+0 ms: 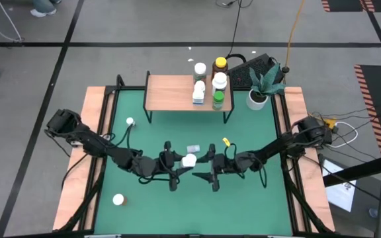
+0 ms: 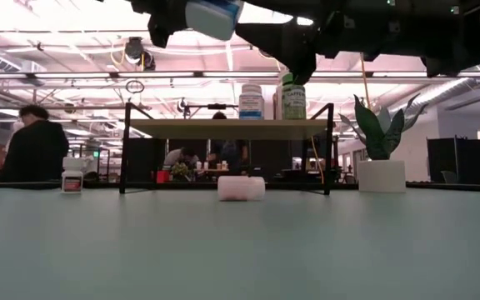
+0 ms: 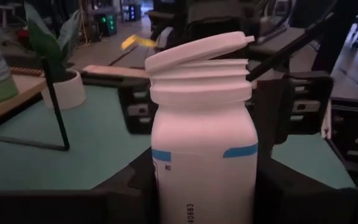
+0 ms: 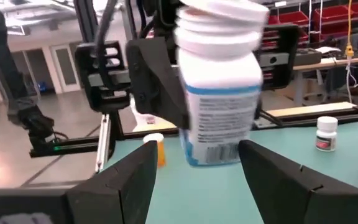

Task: Pick and place medicine bottles onto shelf by color
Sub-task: Put the blue white medicine bottle on the shelf

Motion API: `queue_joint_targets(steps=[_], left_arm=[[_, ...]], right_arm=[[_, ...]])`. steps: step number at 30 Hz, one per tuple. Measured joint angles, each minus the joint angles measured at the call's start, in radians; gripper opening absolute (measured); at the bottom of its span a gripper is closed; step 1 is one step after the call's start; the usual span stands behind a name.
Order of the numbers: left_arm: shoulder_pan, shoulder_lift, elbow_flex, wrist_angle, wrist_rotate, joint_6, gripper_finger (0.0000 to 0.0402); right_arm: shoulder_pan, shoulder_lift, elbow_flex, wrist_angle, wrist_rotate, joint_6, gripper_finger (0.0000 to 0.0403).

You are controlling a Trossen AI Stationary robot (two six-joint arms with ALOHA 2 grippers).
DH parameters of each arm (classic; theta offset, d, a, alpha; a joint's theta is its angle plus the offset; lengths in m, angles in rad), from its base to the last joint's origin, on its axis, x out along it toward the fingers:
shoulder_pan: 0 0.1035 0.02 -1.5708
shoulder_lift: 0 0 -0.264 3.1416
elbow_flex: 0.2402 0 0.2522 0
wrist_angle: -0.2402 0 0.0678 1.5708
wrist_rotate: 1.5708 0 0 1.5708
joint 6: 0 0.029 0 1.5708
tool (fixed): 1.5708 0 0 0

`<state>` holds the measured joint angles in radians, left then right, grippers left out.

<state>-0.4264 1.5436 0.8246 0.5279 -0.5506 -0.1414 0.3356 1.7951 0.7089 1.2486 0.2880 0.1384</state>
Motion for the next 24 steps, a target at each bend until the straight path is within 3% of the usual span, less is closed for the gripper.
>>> queue_joint_targets(steps=[10,15,24], left_arm=[[0.001,0.002,0.004,0.065,0.043,0.027,0.0159],[0.003,0.016,0.004,0.089,0.053,0.026,0.0159],[0.022,0.094,0.004,0.182,0.067,0.032,0.0171]], right_arm=[[-0.009,0.003,0.004,0.016,0.012,0.005,0.0229],[-0.017,0.003,0.004,0.037,-0.078,0.000,0.0228],[-0.023,0.003,0.008,-0.006,-0.108,0.011,0.0213]])
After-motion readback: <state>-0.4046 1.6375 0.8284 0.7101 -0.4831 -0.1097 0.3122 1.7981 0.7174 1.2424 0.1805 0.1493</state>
